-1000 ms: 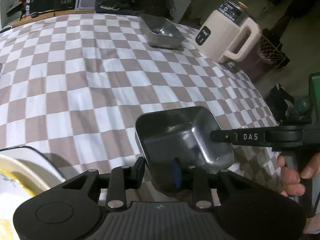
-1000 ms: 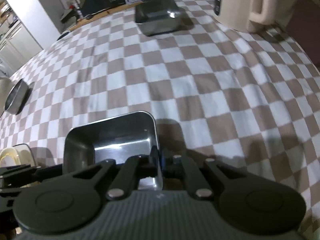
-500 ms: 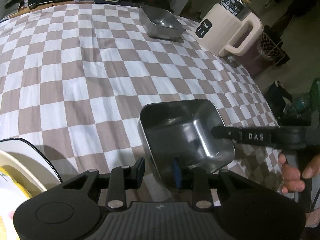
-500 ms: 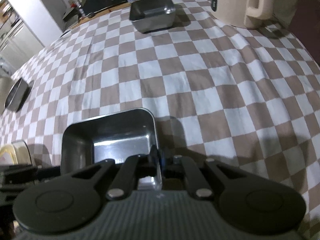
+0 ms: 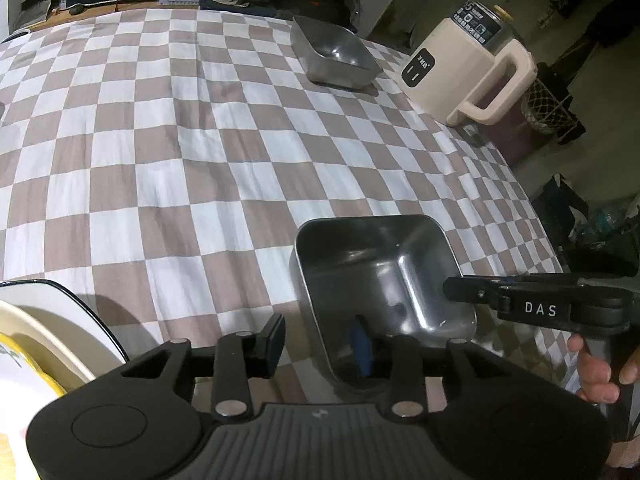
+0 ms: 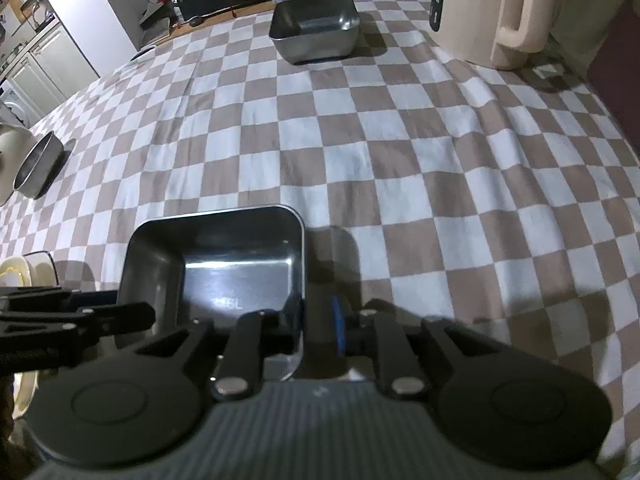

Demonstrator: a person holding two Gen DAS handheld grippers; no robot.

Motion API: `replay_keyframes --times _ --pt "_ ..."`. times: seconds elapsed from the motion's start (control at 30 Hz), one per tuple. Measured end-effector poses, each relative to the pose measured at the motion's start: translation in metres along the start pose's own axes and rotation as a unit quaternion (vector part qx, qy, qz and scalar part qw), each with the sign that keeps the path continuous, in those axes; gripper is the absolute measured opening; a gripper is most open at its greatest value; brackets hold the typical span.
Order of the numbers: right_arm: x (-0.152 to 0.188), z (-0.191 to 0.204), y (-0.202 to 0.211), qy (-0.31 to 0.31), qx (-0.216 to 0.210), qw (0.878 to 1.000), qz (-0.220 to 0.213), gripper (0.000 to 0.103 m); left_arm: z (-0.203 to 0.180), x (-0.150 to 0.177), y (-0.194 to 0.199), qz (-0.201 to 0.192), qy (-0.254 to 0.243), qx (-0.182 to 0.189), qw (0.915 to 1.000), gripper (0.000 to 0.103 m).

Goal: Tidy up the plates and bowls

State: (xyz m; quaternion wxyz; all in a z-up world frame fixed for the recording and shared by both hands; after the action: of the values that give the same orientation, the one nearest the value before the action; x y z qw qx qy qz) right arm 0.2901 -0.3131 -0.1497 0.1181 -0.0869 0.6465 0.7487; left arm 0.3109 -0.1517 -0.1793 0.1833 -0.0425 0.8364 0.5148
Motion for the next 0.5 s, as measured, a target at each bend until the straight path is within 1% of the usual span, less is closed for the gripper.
replay_keyframes --times 0.13,0.23,0.33,0.37,0.43,0.47,0.5 --pt "0.000 0.000 0.004 0.002 0.002 1.000 -0.007 0.024 0.000 0.001 0.004 -0.005 -0.001 -0.001 1.0000 0.041" --pt "0.001 -0.001 0.009 0.002 0.002 1.000 -0.012 0.028 -0.001 0.002 0.007 -0.006 -0.004 -0.001 1.0000 0.045" --pt "0.003 -0.002 0.014 0.003 0.006 1.000 -0.018 0.037 -0.003 0.002 0.010 -0.008 -0.011 0.000 0.9999 0.049" --pt "0.004 -0.002 0.016 0.003 0.008 1.000 -0.021 0.042 -0.003 0.002 0.012 -0.010 -0.014 -0.001 0.9999 0.052" --pt "0.006 -0.003 0.021 0.002 0.012 1.000 -0.026 0.045 -0.004 0.003 0.015 -0.014 -0.016 -0.001 0.9998 0.057" --pt "0.007 -0.004 0.024 0.000 0.013 0.999 -0.029 0.048 -0.004 0.002 0.017 -0.016 -0.017 0.000 0.9997 0.064" --pt "0.007 -0.004 0.027 -0.004 0.013 0.999 -0.034 0.052 -0.004 0.002 0.019 -0.018 -0.018 0.000 0.9997 0.076"
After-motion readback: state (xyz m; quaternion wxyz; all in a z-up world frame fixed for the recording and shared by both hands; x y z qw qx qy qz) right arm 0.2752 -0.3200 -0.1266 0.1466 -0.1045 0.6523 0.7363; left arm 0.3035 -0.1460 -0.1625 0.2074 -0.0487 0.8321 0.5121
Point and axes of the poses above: each gripper's, at about its wrist camera, not at the fingertips, and y roughly against the way its jaws point, z to its left, x to its underside, the point moved 2 cm from there along -y, roughly the way its jaws point, and after that the axes turned 5 degrees about z, right-handed, at the moved point
